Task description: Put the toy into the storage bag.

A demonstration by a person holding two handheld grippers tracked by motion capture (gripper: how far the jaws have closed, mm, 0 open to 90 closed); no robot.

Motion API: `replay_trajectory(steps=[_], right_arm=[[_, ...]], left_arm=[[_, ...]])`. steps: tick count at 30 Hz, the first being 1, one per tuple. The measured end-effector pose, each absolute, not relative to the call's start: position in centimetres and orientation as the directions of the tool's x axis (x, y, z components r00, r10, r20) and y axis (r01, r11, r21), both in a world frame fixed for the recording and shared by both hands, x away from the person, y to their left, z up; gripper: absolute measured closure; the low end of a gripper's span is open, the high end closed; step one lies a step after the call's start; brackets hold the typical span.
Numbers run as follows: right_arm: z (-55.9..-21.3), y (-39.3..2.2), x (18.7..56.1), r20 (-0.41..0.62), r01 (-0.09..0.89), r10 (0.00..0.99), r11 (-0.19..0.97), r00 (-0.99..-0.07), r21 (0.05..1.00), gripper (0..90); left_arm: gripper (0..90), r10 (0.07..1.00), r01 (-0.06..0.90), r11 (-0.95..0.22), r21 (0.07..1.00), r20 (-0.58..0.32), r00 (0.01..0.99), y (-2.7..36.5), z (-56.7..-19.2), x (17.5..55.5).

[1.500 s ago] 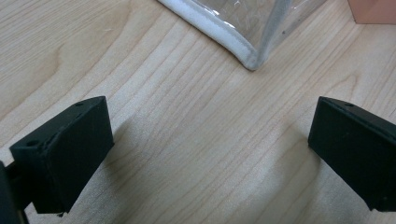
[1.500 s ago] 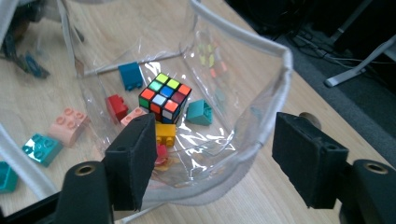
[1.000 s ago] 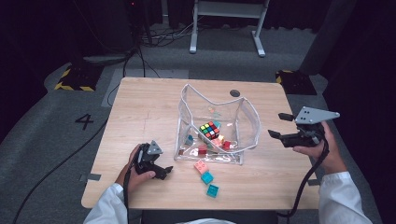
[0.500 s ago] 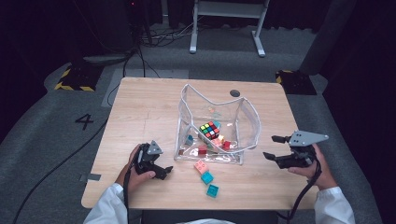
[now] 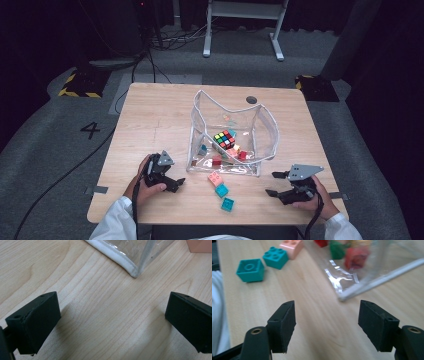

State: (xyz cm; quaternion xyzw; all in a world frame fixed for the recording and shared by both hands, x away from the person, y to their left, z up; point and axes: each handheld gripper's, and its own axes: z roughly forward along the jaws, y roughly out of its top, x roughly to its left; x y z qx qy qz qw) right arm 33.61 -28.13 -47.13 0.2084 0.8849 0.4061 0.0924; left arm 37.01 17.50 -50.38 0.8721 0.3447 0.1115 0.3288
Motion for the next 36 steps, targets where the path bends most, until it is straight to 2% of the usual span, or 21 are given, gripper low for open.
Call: replay_trajectory(steps=[6, 14, 36], right_arm=[[-48.4, -25.2, 32.3, -0.008, 0.246, 0.368, 0.636, -0.93, 0.731, 30.7], [-49.1, -22.6, 30.8, 0.006, 0.2, 0.287, 0.65, -0.958, 0.733, 30.9], [-50.2, -16.8, 29.7, -0.004, 0.165, 0.25, 0.65, -0.968, 0.741, 34.5]], left_arm=[[0.2, 0.676, 0.528, -0.545, 0.652, -0.032, 0.737, 17.5, -50.4, 37.0], [0.2, 0.675, 0.528, -0.546, 0.651, -0.031, 0.737, 17.5, -50.4, 37.0], [0.2, 0.675, 0.527, -0.546, 0.652, -0.032, 0.737, 17.5, -50.4, 37.0]])
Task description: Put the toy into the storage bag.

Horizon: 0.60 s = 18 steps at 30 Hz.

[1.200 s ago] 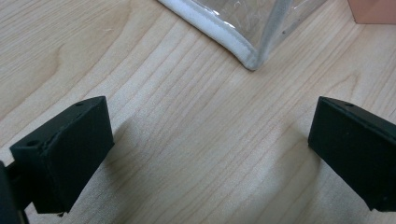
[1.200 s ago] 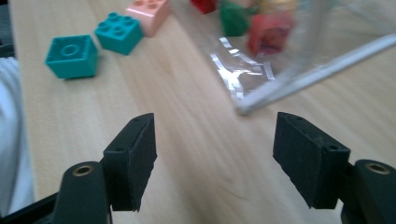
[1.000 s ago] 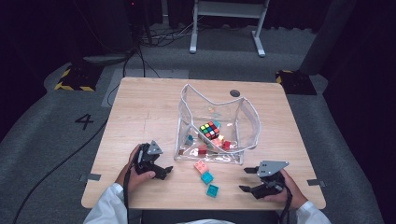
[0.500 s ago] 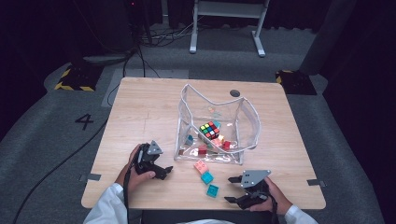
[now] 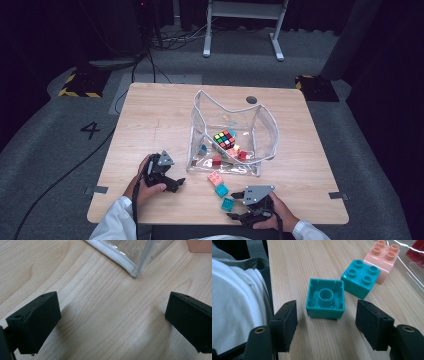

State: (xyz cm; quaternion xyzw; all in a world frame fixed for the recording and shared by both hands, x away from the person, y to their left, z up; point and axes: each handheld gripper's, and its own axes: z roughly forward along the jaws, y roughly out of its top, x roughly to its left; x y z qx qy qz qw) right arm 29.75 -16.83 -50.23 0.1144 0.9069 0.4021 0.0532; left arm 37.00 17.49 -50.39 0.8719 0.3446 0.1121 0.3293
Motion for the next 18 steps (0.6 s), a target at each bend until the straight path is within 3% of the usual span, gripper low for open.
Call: replay_trajectory(steps=[5, 14, 18], right_arm=[[-50.23, -16.47, 29.97, -0.012, 0.161, 0.255, 0.648, -0.967, 0.745, 38.5], [-50.21, -16.76, 30.08, 0.0, 0.189, 0.29, 0.624, -0.957, 0.759, 58.9], [-50.2, -16.89, 30.12, -0.011, 0.175, 0.28, 0.629, -0.96, 0.758, 59.4]], left_arm=[[0.2, 0.674, 0.527, -0.547, 0.651, -0.031, 0.738, 17.5, -50.38, 37.0], [0.2, 0.674, 0.527, -0.546, 0.651, -0.032, 0.738, 17.5, -50.39, 37.01], [0.2, 0.675, 0.528, -0.547, 0.65, -0.031, 0.737, 17.5, -50.38, 37.0]])
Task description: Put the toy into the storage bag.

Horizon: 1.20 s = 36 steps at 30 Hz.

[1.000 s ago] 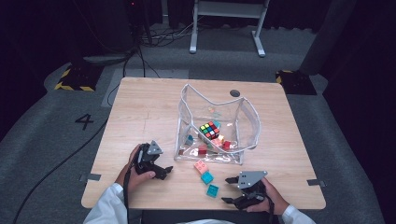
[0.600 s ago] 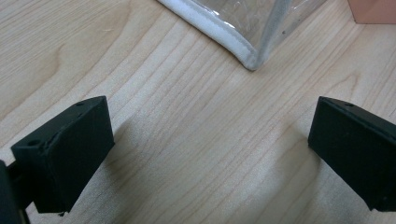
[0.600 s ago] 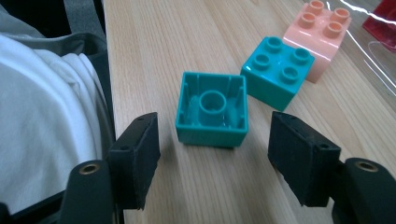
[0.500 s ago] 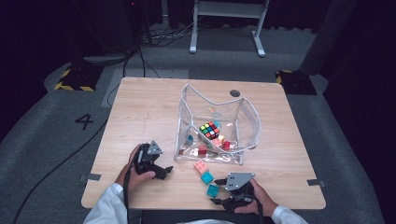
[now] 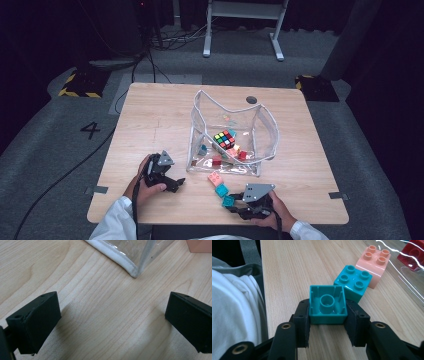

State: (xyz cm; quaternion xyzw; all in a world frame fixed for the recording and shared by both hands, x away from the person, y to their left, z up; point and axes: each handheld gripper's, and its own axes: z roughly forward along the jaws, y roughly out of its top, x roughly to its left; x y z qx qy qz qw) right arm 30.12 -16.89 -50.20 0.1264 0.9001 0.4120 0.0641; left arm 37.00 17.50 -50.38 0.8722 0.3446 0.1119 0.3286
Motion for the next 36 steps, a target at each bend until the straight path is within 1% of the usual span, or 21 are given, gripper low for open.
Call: replay_trajectory(steps=[5, 8, 9, 19, 21, 25, 28, 29, 33, 36], right_arm=[[-50.2, -17.9, 30.2, -0.016, 0.162, 0.266, 0.63, -0.964, 0.76, 59.4], [-50.1, -18.8, 30.3, -0.006, 0.17, 0.272, 0.619, -0.962, 0.767, 59.4], [-50.1, -19.1, 30.4, -0.018, 0.162, 0.271, 0.623, -0.962, 0.765, 59.4], [-49.6, -23.1, 31.5, -0.042, 0.186, 0.334, 0.621, -0.942, 0.762, 59.4], [-49.6, -23.9, 31.7, -0.061, 0.191, 0.358, 0.626, -0.932, 0.756, 59.4], [-49.1, -25.6, 32.2, -0.045, 0.224, 0.406, 0.59, -0.913, 0.775, 59.4], [-48.3, -27.1, 32.7, -0.076, 0.215, 0.437, 0.577, -0.896, 0.788, 59.4], [-48.1, -27.7, 32.8, -0.062, 0.232, 0.454, 0.563, -0.889, 0.793, 59.4], [-47.4, -29.8, 33.4, -0.076, 0.255, 0.514, 0.542, -0.854, 0.801, 59.4], [-46.9, -31.2, 34.0, -0.07, 0.294, 0.571, 0.52, -0.818, 0.802, 59.5]], left_arm=[[0.2, 0.674, 0.527, -0.547, 0.651, -0.031, 0.738, 17.5, -50.4, 37.0], [0.2, 0.674, 0.527, -0.546, 0.651, -0.031, 0.738, 17.5, -50.4, 37.0], [0.2, 0.675, 0.528, -0.546, 0.651, -0.032, 0.737, 17.5, -50.4, 37.0], [0.2, 0.676, 0.528, -0.544, 0.652, -0.033, 0.736, 17.5, -50.4, 37.0], [0.2, 0.675, 0.528, -0.545, 0.652, -0.032, 0.737, 17.5, -50.4, 37.0], [0.2, 0.675, 0.527, -0.546, 0.651, -0.031, 0.737, 17.5, -50.4, 37.0], [0.2, 0.675, 0.528, -0.546, 0.651, -0.031, 0.737, 17.5, -50.4, 37.0], [0.2, 0.675, 0.527, -0.545, 0.652, -0.032, 0.737, 17.5, -50.4, 37.0], [0.2, 0.675, 0.527, -0.545, 0.652, -0.032, 0.737, 17.5, -50.4, 37.0], [0.2, 0.675, 0.527, -0.545, 0.652, -0.032, 0.737, 17.5, -50.4, 37.0]])
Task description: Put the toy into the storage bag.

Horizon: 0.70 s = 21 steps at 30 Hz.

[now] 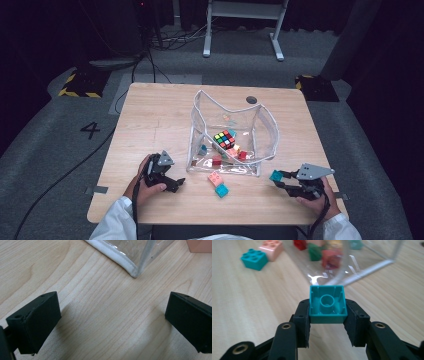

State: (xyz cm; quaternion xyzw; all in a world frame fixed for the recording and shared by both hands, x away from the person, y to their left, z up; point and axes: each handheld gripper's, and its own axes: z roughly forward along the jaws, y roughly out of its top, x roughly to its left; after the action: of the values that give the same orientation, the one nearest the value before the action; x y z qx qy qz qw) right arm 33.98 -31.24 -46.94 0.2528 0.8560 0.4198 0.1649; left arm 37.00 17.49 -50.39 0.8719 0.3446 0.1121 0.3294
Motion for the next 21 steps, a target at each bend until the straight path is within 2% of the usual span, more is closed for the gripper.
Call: replay_trajectory(steps=[10, 21], right_arm=[[-46.2, -33.9, 35.8, -0.082, 0.346, 0.67, 0.48, -0.738, 0.806, 59.5], [-43.2, -34.7, 38.2, -0.093, 0.313, 0.702, 0.427, -0.707, 0.848, 59.5]], left_arm=[[0.2, 0.675, 0.527, -0.546, 0.651, -0.032, 0.737, 17.5, -50.4, 37.0], [0.2, 0.675, 0.528, -0.546, 0.651, -0.032, 0.737, 17.5, -50.4, 37.0]])
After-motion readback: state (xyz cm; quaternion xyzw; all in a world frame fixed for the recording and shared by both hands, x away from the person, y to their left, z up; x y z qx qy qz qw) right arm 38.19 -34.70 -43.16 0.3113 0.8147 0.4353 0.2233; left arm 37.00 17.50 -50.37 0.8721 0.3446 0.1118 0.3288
